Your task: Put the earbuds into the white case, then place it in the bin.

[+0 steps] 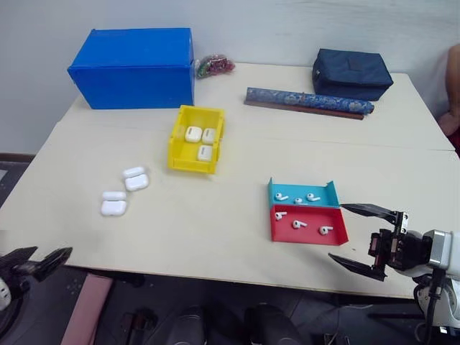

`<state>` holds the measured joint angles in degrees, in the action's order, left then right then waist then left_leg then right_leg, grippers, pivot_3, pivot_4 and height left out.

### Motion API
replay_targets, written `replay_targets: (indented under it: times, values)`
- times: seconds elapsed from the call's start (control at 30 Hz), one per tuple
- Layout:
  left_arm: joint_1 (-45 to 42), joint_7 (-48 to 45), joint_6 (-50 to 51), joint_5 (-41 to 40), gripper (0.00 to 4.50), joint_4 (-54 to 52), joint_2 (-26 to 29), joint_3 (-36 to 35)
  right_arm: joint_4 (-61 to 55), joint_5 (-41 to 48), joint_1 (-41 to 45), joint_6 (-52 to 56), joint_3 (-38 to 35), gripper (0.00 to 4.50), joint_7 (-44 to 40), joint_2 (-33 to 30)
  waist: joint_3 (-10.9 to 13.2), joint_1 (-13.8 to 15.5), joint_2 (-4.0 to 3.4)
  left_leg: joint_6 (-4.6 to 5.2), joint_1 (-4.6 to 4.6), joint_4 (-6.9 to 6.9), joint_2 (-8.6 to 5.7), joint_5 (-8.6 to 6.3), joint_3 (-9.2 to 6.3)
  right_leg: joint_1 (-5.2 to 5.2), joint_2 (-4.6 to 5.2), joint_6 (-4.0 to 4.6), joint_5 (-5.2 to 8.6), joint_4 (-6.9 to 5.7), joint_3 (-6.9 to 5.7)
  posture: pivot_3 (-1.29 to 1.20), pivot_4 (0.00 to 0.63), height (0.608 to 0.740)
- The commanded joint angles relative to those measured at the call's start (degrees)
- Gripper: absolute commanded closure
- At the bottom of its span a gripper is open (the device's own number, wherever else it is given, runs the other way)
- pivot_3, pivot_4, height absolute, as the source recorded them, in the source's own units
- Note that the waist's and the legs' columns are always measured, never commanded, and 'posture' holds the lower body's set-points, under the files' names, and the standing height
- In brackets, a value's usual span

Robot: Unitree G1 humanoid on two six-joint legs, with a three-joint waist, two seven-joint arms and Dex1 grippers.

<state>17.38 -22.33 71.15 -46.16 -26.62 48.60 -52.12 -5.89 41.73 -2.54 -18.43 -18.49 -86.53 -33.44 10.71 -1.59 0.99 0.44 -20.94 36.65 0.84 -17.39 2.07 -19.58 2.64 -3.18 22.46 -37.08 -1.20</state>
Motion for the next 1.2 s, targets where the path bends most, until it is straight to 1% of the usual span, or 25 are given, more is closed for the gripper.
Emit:
replay_targets:
  times: [0.03,0.13,0.23,0.37,0.47,0.57,0.67,0.93,1.2]
  values:
    - [-14.47,7.63,19.4,-2.22,0.01,-1.84,3.74,4.86,-1.28,-0.85,1.29,1.32,0.79,0.0,0.94,-1.41,0.0,0.06,0.01,0.0,0.0,0.05,0.0,0.02,-0.01,0.01,0.0,0.0,0.0,-0.05,-0.01,0.0,0.15,0.74]
    - [-22.35,11.82,21.35,-3.64,0.01,0.17,5.25,11.23,-2.21,-1.55,1.83,2.37,1.61,0.0,2.1,-1.63,0.0,-0.19,0.01,-0.07,-0.05,0.36,0.0,-0.02,-0.01,-0.05,0.0,-0.04,-0.02,-0.35,-0.01,0.0,0.15,0.74]
    - [-28.98,16.58,21.35,-2.45,0.01,3.32,3.91,15.95,-3.49,-2.12,1.76,3.24,2.18,0.0,3.45,-1.67,0.0,-0.21,0.01,-0.31,-0.05,0.36,0.0,0.05,0.02,-0.14,-0.03,-0.07,-0.03,-0.39,0.01,0.0,0.15,0.74]
    - [-32.8,21.09,21.35,1.88,0.01,6.14,2.57,22.16,-5.81,-2.82,1.24,4.79,2.77,0.0,5.89,-1.62,0.0,-0.01,0.02,-0.4,-0.09,0.37,0.0,0.07,-0.01,-0.29,-0.06,-0.13,-0.04,-0.61,0.0,0.0,0.15,0.74]
    - [-35.8,23.68,21.35,4.71,0.01,6.07,-0.41,24.9,-6.6,-3.4,0.86,5.66,2.81,0.0,7.41,-1.59,0.01,0.14,0.04,-0.42,-0.13,0.41,0.0,0.07,-0.01,-0.3,-0.06,-0.16,-0.05,-0.63,0.0,0.0,0.15,0.74]
    - [-38.55,26.05,21.35,6.61,0.01,6.42,-5.51,25.48,-7.37,-4.06,0.58,6.34,3.04,0.0,8.28,-2.0,0.0,0.25,0.05,-0.43,-0.15,0.46,0.0,0.07,-0.01,-0.29,-0.06,-0.19,-0.06,-0.62,0.01,0.0,0.15,0.74]
    - [-39.26,27.34,21.35,8.19,0.01,6.69,-8.59,25.26,-8.4,-4.12,0.35,7.13,2.89,0.0,9.11,-2.33,0.01,0.27,0.06,-0.45,-0.17,0.47,0.0,0.08,-0.01,-0.3,-0.07,-0.22,-0.07,-0.62,0.0,0.0,0.15,0.74]
    - [-39.56,28.0,21.35,11.95,0.01,7.18,-11.82,25.05,-10.5,-3.65,0.28,8.71,2.72,0.0,10.65,-3.02,0.01,0.23,0.07,-0.54,-0.16,0.49,0.0,0.12,-0.01,-0.34,-0.12,-0.23,-0.07,-0.69,0.01,0.0,0.15,0.74]
    - [-41.09,26.69,21.35,15.93,0.01,8.19,-14.21,26.61,-9.73,-4.1,-0.1,8.09,2.86,0.0,10.55,-2.59,0.0,0.3,0.07,-0.56,-0.15,0.49,0.0,0.13,-0.01,-0.32,-0.12,-0.23,-0.07,-0.69,0.01,0.0,0.15,0.74]
